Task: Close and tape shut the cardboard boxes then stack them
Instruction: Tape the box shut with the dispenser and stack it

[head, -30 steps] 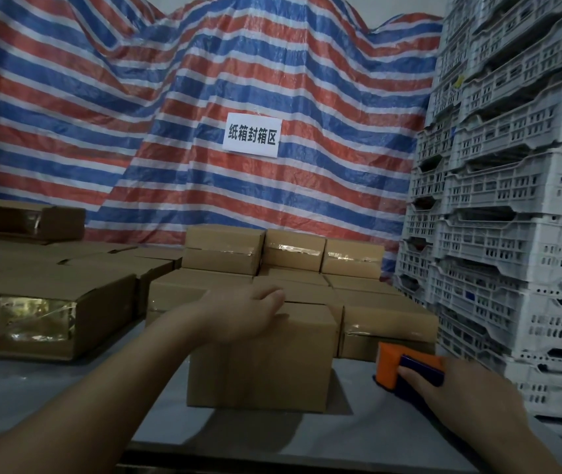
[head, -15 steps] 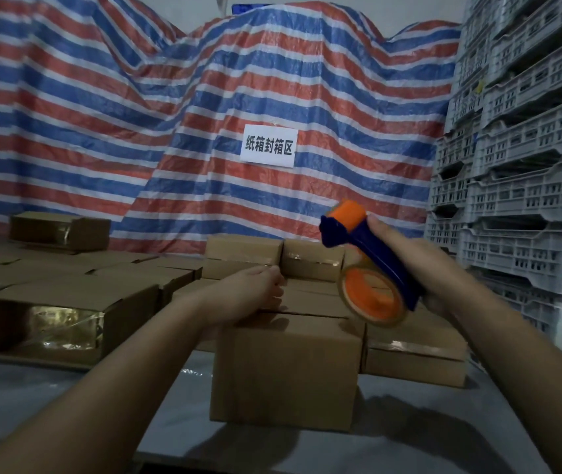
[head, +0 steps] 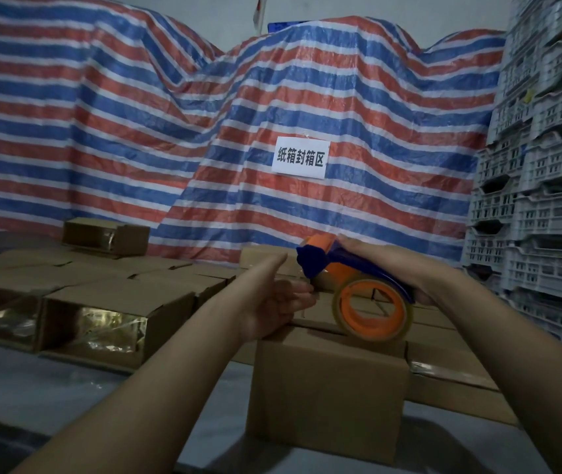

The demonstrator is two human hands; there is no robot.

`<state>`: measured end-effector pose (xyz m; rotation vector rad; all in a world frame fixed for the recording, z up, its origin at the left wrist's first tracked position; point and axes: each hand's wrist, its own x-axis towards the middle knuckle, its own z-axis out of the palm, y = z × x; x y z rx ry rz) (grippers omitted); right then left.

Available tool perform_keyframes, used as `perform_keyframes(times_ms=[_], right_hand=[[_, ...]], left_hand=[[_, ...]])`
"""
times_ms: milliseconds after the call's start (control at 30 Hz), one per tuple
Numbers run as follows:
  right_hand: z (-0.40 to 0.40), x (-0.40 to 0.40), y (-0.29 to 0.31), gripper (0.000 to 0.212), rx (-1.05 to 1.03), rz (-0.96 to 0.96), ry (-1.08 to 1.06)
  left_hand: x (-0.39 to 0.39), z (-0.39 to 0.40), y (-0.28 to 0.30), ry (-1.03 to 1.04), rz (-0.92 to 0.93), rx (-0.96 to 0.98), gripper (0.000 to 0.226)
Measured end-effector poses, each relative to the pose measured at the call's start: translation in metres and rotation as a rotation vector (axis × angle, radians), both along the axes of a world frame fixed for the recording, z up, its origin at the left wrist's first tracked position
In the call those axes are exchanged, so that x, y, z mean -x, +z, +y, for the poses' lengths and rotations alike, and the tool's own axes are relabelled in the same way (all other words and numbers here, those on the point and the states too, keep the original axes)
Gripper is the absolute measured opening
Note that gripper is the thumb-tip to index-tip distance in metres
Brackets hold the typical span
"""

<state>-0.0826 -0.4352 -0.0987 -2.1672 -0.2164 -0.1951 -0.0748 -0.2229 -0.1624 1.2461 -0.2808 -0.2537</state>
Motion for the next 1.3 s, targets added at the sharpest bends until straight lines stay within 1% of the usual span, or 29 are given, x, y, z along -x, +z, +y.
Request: perform_keyframes(times_ms=[67, 167, 267, 333, 400, 467, 567, 600, 667, 733, 800, 833, 900, 933, 1000, 1033, 1067, 1100, 1133, 1200, 1300], right_hand=[[0.002, 0.0, 0.001, 0.074, 0.036, -0.014, 0.002], [0.005, -0.003, 0.002, 0.075, 0.089, -0.044, -0.013], [0.006, -0.005, 0.003, 0.078, 0.144, -0.03, -0.031], [0.007, -0.005, 0.004, 0.083, 0.172, -0.032, -0.047], [0.009, -0.006, 0.005, 0.087, 0.205, -0.047, -0.066], [0.008, -0.006, 0.007, 0.085, 0.227, -0.055, -0.078], [0.004, -0.002, 0.014, 0.063, 0.236, 0.019, -0.065], [0.001, 0.0, 0.017, 0.06, 0.246, 0.055, -0.066], [-0.011, 0.004, 0.022, 0.066, 0.256, 0.122, -0.066], [-0.028, 0.006, 0.026, 0.076, 0.202, 0.201, -0.059], [-0.037, 0.008, 0.025, 0.077, 0.128, 0.266, -0.042], [-0.039, 0.007, 0.024, 0.075, 0.112, 0.268, -0.033], [-0.036, 0.004, 0.021, 0.07, 0.147, 0.213, -0.04], [-0.033, 0.003, 0.02, 0.066, 0.19, 0.171, -0.043], [-0.027, 0.001, 0.019, 0.054, 0.279, 0.118, -0.034], [-0.024, 0.002, 0.02, 0.048, 0.309, 0.12, -0.019], [-0.022, 0.003, 0.021, 0.043, 0.325, 0.139, 0.0], [-0.019, 0.003, 0.022, 0.043, 0.339, 0.162, 0.007], [-0.016, 0.001, 0.023, 0.046, 0.363, 0.18, -0.001], [-0.007, -0.004, 0.024, 0.05, 0.466, 0.196, -0.043], [0.007, -0.011, 0.026, 0.044, 0.637, 0.187, -0.08]], left_hand=[[-0.001, -0.001, 0.001, 0.005, 0.017, 0.038, 0.025], [-0.004, -0.001, 0.002, -0.01, 0.05, 0.085, 0.024], [-0.005, 0.001, 0.001, -0.033, 0.093, 0.141, 0.021], [-0.007, 0.003, 0.0, -0.028, 0.112, 0.145, 0.014], [-0.008, 0.002, -0.002, 0.003, 0.093, 0.116, 0.009], [-0.008, -0.002, -0.004, 0.079, 0.045, 0.056, 0.009], [-0.006, -0.01, -0.007, 0.201, 0.0, -0.019, 0.01], [-0.006, -0.012, -0.008, 0.227, -0.008, -0.031, 0.01], [-0.009, -0.013, -0.011, 0.265, 0.011, -0.026, 0.011], [-0.01, -0.014, -0.012, 0.273, 0.057, 0.028, 0.012], [-0.011, -0.016, -0.014, 0.285, 0.071, 0.099, 0.023], [-0.011, -0.018, -0.015, 0.292, 0.075, 0.142, 0.03], [-0.01, -0.02, -0.016, 0.303, 0.091, 0.248, 0.038], [-0.011, -0.019, -0.017, 0.312, 0.094, 0.287, 0.038], [-0.015, -0.015, -0.019, 0.351, 0.084, 0.309, 0.032], [-0.016, -0.011, -0.021, 0.405, 0.05, 0.217, 0.026], [-0.017, -0.005, -0.024, 0.475, -0.007, 0.045, 0.021], [-0.017, 0.002, -0.028, 0.532, -0.082, -0.117, 0.019], [-0.018, 0.007, -0.033, 0.567, -0.152, -0.222, 0.021], [-0.018, 0.017, -0.042, 0.564, -0.206, -0.296, 0.023], [-0.015, 0.024, -0.049, 0.555, -0.179, -0.348, 0.023]])
